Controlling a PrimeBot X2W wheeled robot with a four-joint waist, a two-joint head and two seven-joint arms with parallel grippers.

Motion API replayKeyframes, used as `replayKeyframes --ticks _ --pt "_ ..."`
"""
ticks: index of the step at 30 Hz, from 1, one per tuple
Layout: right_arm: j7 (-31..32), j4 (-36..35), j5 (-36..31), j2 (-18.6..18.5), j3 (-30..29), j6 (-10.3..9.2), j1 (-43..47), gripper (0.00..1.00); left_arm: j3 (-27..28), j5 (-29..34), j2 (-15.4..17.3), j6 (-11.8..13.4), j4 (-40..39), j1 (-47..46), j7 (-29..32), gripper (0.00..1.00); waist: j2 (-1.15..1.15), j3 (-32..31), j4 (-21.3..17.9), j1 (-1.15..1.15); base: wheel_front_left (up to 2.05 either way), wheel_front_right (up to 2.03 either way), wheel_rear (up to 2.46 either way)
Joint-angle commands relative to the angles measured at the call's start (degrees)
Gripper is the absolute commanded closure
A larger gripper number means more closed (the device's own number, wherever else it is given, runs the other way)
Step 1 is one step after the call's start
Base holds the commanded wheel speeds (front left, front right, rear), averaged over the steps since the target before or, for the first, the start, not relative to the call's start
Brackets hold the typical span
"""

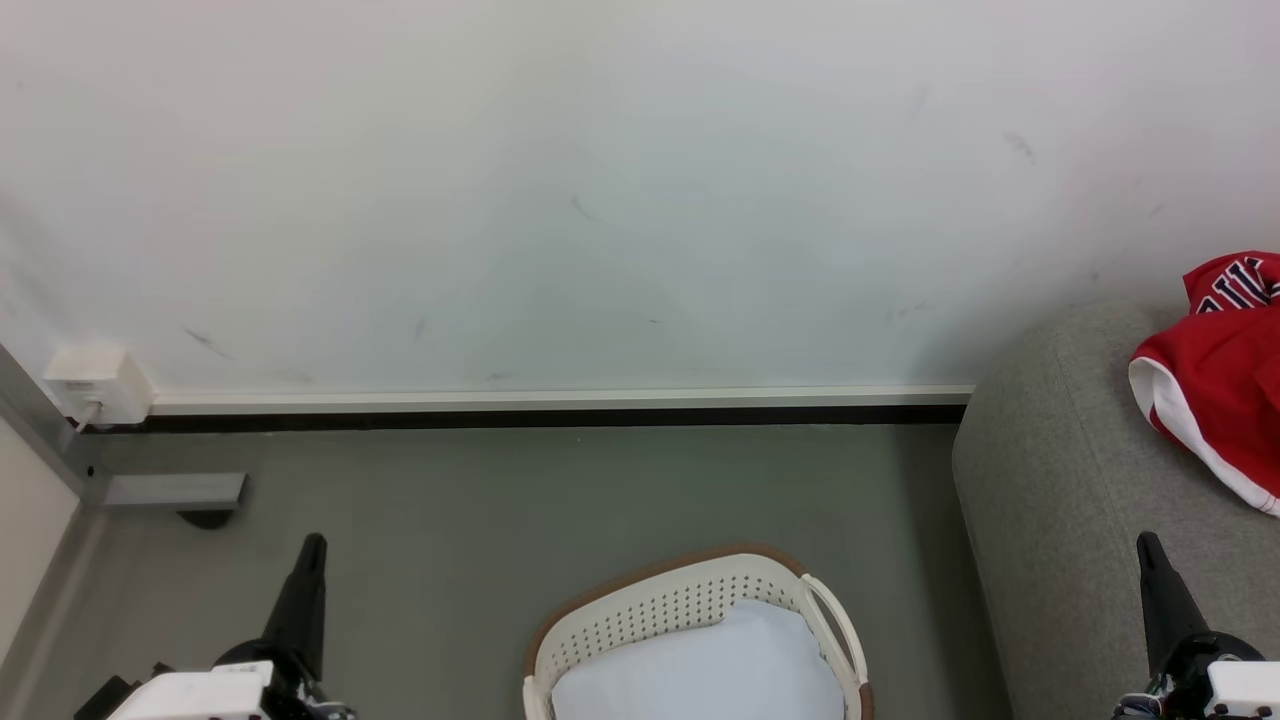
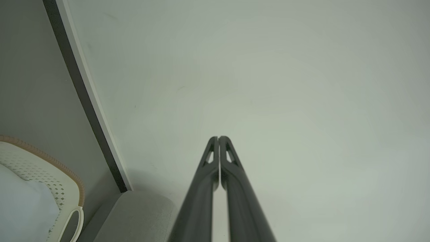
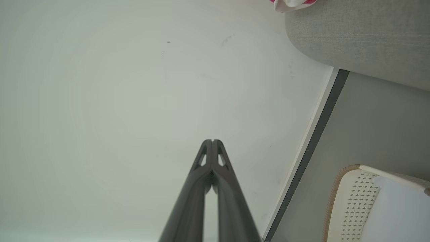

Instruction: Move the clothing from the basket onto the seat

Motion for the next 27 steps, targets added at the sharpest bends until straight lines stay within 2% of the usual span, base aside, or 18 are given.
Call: replayKeyframes --ticks 1,27 --pt "0.18 -0.19 -0.53 0.01 -0.25 -0.12 -0.75 1.0 0.1 -0.82 0.41 -0.27 0.01 -0.43 0.24 1.0 0.0 0.0 0.0 0.0 0.0 0.0 0.0" --pt "0.22 -0.19 -0.55 0.01 -0.28 -0.12 -0.75 1.0 0.1 -0.82 0.41 -0.27 0.01 -0.42 0.23 1.0 0.0 0.0 0.0 0.0 0.0 0.0 0.0"
